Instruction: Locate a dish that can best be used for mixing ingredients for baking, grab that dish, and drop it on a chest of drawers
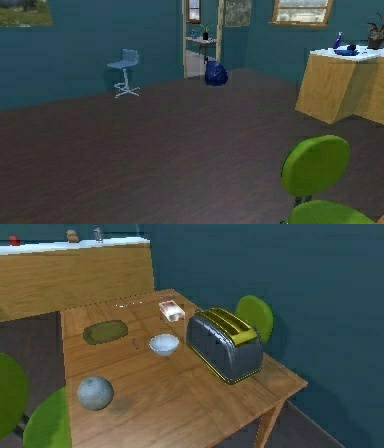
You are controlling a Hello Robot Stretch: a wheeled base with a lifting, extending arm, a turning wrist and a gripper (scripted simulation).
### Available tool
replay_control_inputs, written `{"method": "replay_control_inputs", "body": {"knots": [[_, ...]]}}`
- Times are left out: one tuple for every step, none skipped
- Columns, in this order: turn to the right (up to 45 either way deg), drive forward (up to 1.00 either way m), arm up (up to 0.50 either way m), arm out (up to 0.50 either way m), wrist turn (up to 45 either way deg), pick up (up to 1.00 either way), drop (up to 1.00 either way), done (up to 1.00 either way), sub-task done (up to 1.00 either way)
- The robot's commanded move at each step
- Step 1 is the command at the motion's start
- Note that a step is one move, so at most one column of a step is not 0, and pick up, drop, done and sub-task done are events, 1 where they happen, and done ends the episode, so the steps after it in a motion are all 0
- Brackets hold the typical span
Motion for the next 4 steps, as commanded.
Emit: {"method": "replay_control_inputs", "body": {"knots": [[0.0,0.00,0.38,0.00,0.0,0.00,0.00,0.00,0.00],[0.0,0.00,0.00,0.50,0.0,0.00,0.00,0.00,0.00],[0.0,0.00,0.00,0.00,45.0,0.00,0.00,0.00,0.00],[0.0,0.00,0.00,0.00,45.0,0.00,0.00,0.00,0.00]]}}
